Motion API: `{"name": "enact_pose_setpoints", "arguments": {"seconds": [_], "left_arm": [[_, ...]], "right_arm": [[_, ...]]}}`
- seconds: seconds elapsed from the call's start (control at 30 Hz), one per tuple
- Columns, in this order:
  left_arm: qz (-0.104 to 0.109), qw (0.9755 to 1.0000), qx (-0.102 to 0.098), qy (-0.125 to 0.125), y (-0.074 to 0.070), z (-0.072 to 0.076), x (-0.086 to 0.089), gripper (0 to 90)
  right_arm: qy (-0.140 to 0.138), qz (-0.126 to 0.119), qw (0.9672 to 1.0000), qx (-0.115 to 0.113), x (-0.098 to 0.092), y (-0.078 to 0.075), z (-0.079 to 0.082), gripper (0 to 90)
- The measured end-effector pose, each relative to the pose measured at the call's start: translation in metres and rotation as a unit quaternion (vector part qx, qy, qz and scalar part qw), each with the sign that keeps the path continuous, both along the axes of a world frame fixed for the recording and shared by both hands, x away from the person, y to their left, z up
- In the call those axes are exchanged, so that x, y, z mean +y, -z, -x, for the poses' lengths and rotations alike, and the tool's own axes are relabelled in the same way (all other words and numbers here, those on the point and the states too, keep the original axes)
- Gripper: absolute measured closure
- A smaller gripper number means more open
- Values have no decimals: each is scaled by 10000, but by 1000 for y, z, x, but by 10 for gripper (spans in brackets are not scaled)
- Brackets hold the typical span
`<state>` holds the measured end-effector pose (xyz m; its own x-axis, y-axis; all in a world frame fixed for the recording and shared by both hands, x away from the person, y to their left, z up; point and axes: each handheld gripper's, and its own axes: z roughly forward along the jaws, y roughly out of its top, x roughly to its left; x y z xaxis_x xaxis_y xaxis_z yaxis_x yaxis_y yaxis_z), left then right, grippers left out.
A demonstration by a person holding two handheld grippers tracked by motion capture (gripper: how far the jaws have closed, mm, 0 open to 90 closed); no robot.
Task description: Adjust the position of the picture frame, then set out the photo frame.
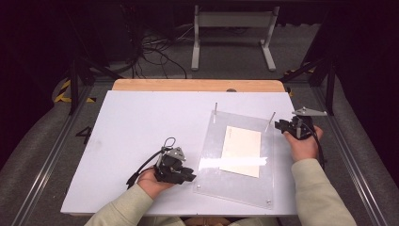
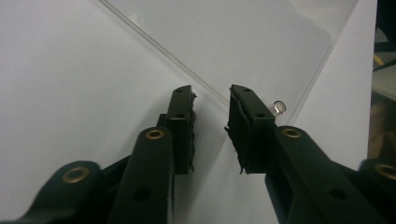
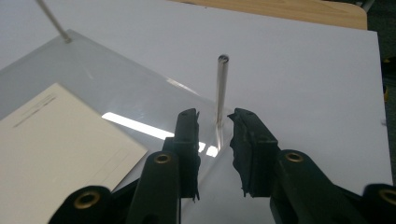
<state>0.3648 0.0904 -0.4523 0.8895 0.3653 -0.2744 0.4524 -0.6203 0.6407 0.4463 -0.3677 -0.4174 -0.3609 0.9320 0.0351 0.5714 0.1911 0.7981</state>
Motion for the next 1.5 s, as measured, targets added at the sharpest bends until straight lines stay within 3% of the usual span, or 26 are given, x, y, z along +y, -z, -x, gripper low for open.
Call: {"name": "enact_pose_setpoints", "arguments": {"seconds": [0.1, 0.13, 0.2, 0.3, 0.4, 0.47, 0.6, 0.73, 0.97, 1.13, 1.33, 1.5], "left_arm": [[100, 9999, -46, -117, -2, 0, 9, 608], [79, 9998, -68, -146, -3, 0, 11, 599], [61, 9998, -101, -175, -3, 1, 16, 588], [107, 9994, -161, -282, -5, 1, 25, 580], [205, 9988, -159, -424, -7, -2, 33, 581], [274, 9982, -165, -516, -7, -3, 35, 581], [305, 9965, -359, -689, -12, -3, 41, 581], [459, 9945, -427, -834, -16, -4, 50, 583], [638, 9925, -464, -931, -19, -8, 56, 585], [558, 9933, -516, -876, -18, -6, 53, 585], [584, 9918, -639, -939, -20, -5, 55, 567], [739, 9877, -937, -1011, -25, -1, 58, 530]], "right_arm": [[-63, 35, 10000, 15, 4, 4, -28, 674], [-131, 204, 9997, 24, 7, 6, -35, 691], [-359, 441, 9983, 79, 11, 7, -42, 836], [-333, 629, 9972, 223, 20, 2, -49, 849], [-451, 703, 9963, 210, 35, -3, -51, 850], [-612, 760, 9951, 158, 50, -6, -53, 850], [-940, 862, 9918, 60, 83, -10, -57, 850], [-1094, 836, 9905, 68, 103, -5, -58, 849], [-1175, 695, 9906, 121, 108, 4, -58, 847], [-1292, 710, 9890, 104, 115, 5, -58, 845], [-1258, 554, 9905, 61, 108, 7, -49, 808], [-1289, 376, 9909, -83, 98, 0, -39, 739]]}}
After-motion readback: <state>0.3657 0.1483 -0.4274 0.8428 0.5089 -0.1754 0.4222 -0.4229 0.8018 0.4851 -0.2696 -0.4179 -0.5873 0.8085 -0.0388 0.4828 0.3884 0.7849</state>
